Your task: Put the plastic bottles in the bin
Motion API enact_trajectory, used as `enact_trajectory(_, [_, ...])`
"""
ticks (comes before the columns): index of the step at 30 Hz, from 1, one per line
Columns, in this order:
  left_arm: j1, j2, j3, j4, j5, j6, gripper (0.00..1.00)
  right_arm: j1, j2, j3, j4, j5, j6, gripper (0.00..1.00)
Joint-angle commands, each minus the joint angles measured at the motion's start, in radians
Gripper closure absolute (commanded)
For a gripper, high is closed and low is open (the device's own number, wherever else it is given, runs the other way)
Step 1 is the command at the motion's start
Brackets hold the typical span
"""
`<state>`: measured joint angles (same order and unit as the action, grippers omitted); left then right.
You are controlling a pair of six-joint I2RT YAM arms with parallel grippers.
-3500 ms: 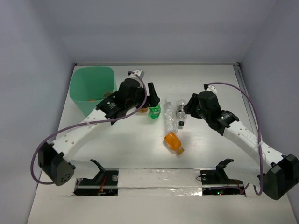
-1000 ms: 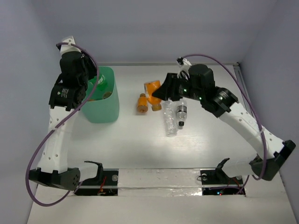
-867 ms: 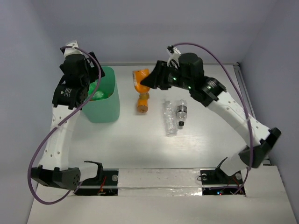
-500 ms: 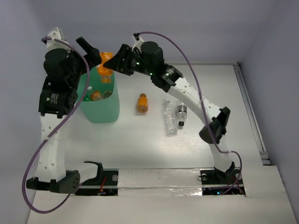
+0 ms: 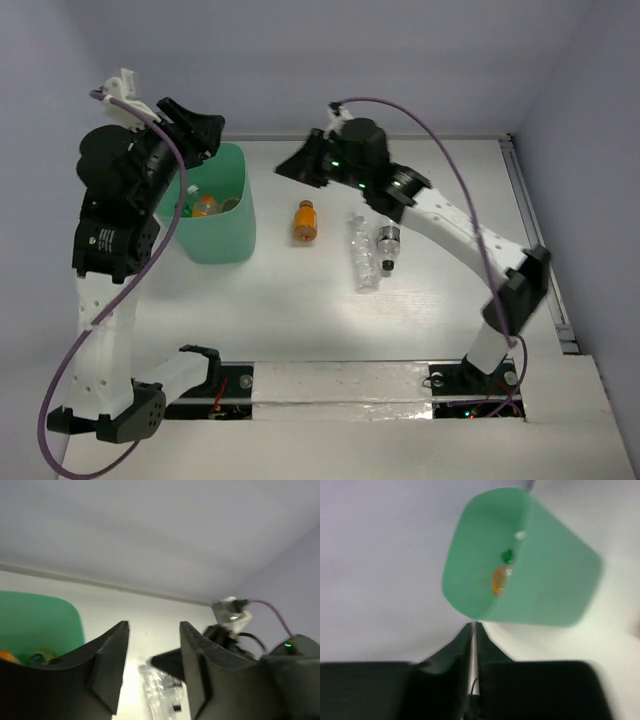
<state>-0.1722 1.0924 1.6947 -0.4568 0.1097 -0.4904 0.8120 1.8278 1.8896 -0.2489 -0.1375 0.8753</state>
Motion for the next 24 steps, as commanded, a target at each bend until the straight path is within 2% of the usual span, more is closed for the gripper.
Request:
enact_trajectory(1, [-0.087, 0.052, -0.067, 0.079, 0.082, -0.031, 0.61, -0.141, -0.258, -0.372, 0.183, 0.027, 0.004, 0.96])
enact_trajectory(2, [-0.134, 0.084, -0.078, 0.084, 0.055, -0.03, 0.68, -0.178, -0.354, -0.462, 0.212, 0.009, 0.013, 0.98])
enact_trajectory(3, [-0.245, 0.107, -0.092, 0.089, -0.026, -0.025, 0.72, -0.216, -0.396, -0.54, 0.208, -0.005, -0.001, 0.99])
enact_trajectory(4, [-0.297, 0.132, -0.095, 0.087, -0.063, -0.02, 0.75, -0.276, -0.432, -0.651, 0.186, 0.002, -0.028, 1.0])
enact_trajectory(5, [-0.341, 0.191, -0.096, 0.084, -0.088, -0.014, 0.85, -0.301, -0.487, -0.684, 0.106, 0.024, -0.062, 1.0])
enact_trajectory(8, [-0.46, 0.295, -0.116, 0.09, -0.217, -0.004, 1.0, -0.367, -0.532, -0.757, -0.048, 0.097, -0.206, 0.99])
enact_trajectory(12, [-0.471, 0.417, -0.156, 0.092, -0.294, 0.004, 1.0, -0.41, -0.545, -0.843, -0.105, 0.163, -0.297, 0.95])
enact_trajectory(13, [-0.471, 0.441, -0.156, 0.081, -0.309, 0.009, 0.93, -0.424, -0.535, -0.857, -0.11, 0.174, -0.314, 0.85])
enact_trajectory(14, [-0.471, 0.496, -0.15, 0.07, -0.318, 0.012, 0.74, -0.424, -0.526, -0.88, -0.113, 0.182, -0.318, 0.74])
enact_trajectory(15, [-0.471, 0.521, -0.139, 0.058, -0.326, 0.021, 0.63, -0.439, -0.515, -0.888, -0.119, 0.19, -0.323, 0.61])
enact_trajectory(16, [-0.471, 0.547, -0.132, 0.037, -0.344, 0.026, 0.54, -0.45, -0.493, -0.891, -0.124, 0.196, -0.326, 0.39])
enact_trajectory(17, [-0.471, 0.593, -0.124, 0.027, -0.355, 0.03, 0.37, -0.45, -0.483, -0.896, -0.125, 0.205, -0.331, 0.3])
enact_trajectory(19, [-0.471, 0.63, -0.124, 0.018, -0.387, 0.035, 0.24, -0.461, -0.457, -0.896, -0.121, 0.199, -0.351, 0.15])
enact_trajectory(20, [-0.471, 0.659, -0.127, 0.02, -0.396, 0.036, 0.15, -0.461, -0.417, -0.89, -0.125, 0.193, -0.358, 0.14])
enact_trajectory(21, [-0.471, 0.673, -0.135, 0.02, -0.407, 0.038, 0.11, -0.461, -0.395, -0.879, -0.131, 0.191, -0.366, 0.13])
enact_trajectory(24, [-0.471, 0.725, -0.142, 0.021, -0.442, 0.042, 0.07, -0.47, -0.299, -0.833, -0.142, 0.168, -0.394, 0.13])
